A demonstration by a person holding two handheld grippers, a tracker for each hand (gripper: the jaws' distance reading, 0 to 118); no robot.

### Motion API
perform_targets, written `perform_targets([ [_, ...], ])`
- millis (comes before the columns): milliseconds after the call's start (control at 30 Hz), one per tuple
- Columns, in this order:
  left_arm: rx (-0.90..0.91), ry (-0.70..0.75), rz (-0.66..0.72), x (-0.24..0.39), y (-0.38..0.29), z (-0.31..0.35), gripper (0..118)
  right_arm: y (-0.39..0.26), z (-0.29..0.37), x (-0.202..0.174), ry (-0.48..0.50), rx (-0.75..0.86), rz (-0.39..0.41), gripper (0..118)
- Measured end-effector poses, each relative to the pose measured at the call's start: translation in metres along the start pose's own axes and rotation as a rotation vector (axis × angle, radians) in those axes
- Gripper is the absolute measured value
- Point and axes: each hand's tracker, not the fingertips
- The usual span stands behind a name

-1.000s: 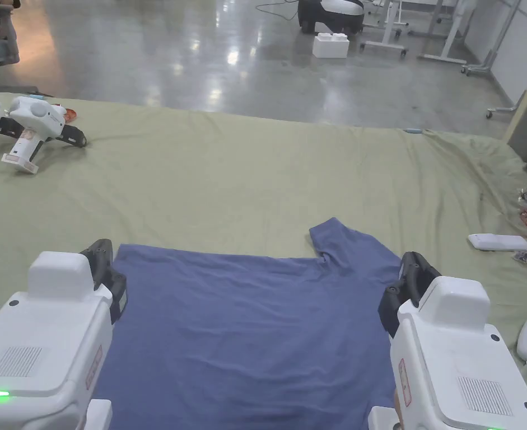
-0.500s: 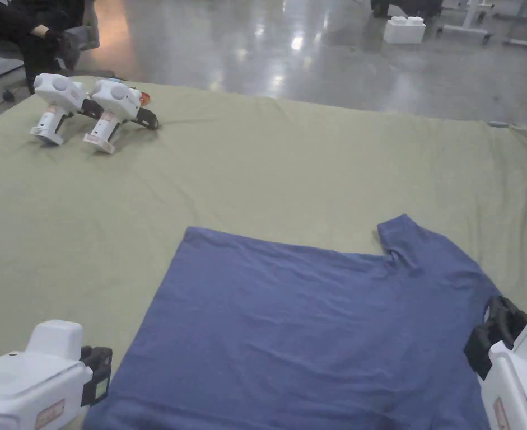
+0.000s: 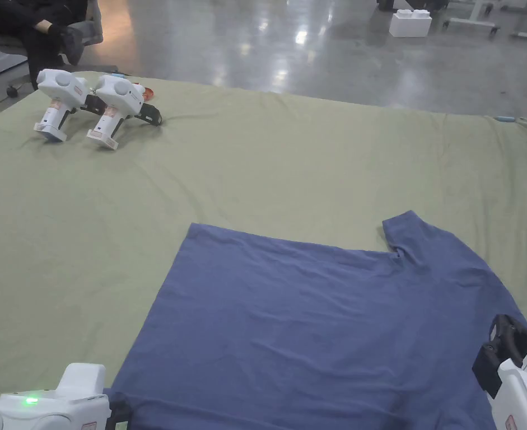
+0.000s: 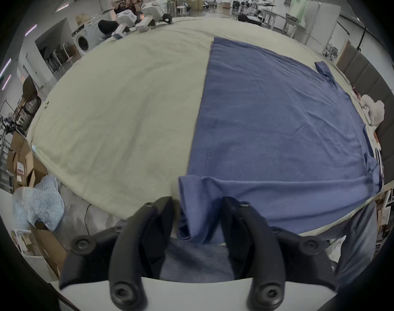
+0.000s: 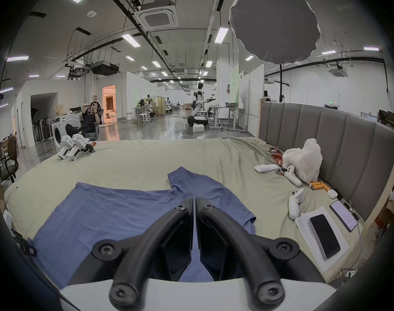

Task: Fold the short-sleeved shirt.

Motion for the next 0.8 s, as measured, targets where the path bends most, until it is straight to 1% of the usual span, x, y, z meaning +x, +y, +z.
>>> perform_targets([
  [67, -0.001, -0.031, -0.005, -0.003, -0.001, 0.000, 13, -0.003, 0.001, 0.005, -0.004, -0.011, -0.005, 2],
  [100, -0.001, -0.044, -0.009, -0.001, -0.001, -0.001, 5, -0.004, 0.002, 0.008, -0.006, -0.018, -0.005, 2],
  [233, 0.000, -0.046, -0.036, 0.001, -0.002, 0.004, 2, -0.008, 0.007, 0.025, -0.005, -0.077, 0.003, 3],
  [267, 0.002, -0.047, -0.038, 0.000, -0.002, 0.005, 1, -0.008, 0.009, 0.031, -0.001, -0.117, 0.011, 4],
  [300, 0.009, -0.053, -0.033, -0.002, -0.003, 0.008, 1, -0.008, 0.013, 0.038, -0.003, -0.148, 0.014, 8],
  [333, 0.015, -0.059, -0.026, -0.007, -0.004, 0.008, 1, -0.009, 0.016, 0.047, -0.005, -0.187, 0.020, 18],
  [367, 0.021, -0.061, -0.022, -0.008, -0.004, 0.010, 1, -0.010, 0.018, 0.056, -0.011, -0.245, 0.039, 42],
  [400, 0.026, -0.064, -0.022, -0.010, -0.005, 0.012, 1, -0.013, 0.020, 0.065, -0.015, -0.303, 0.052, 62],
  [433, 0.032, -0.068, -0.025, -0.011, -0.006, 0.014, 1, -0.019, 0.022, 0.075, -0.019, -0.362, 0.058, 62],
  [467, 0.038, -0.068, -0.028, -0.006, -0.006, 0.020, 1, -0.025, 0.024, 0.084, -0.027, -0.433, 0.082, 67],
  [500, 0.042, -0.070, -0.028, -0.006, -0.006, 0.022, 1, -0.033, 0.026, 0.091, -0.035, -0.488, 0.090, 75],
  [533, 0.046, -0.073, -0.026, -0.007, -0.006, 0.023, 1, -0.042, 0.030, 0.097, -0.043, -0.528, 0.101, 81],
  [567, 0.049, -0.077, -0.024, -0.008, -0.006, 0.024, 1, -0.050, 0.034, 0.102, -0.043, -0.563, 0.115, 81],
  [633, 0.055, -0.078, -0.018, -0.007, -0.005, 0.024, 1, -0.068, 0.037, 0.110, -0.049, -0.624, 0.115, 81],
  [700, 0.057, -0.079, -0.016, -0.007, -0.004, 0.025, 1, -0.082, 0.039, 0.114, -0.045, -0.672, 0.080, 81],
  [800, 0.057, -0.077, -0.019, -0.006, -0.003, 0.025, 1, -0.097, 0.031, 0.115, -0.019, -0.723, 0.060, 81],
])
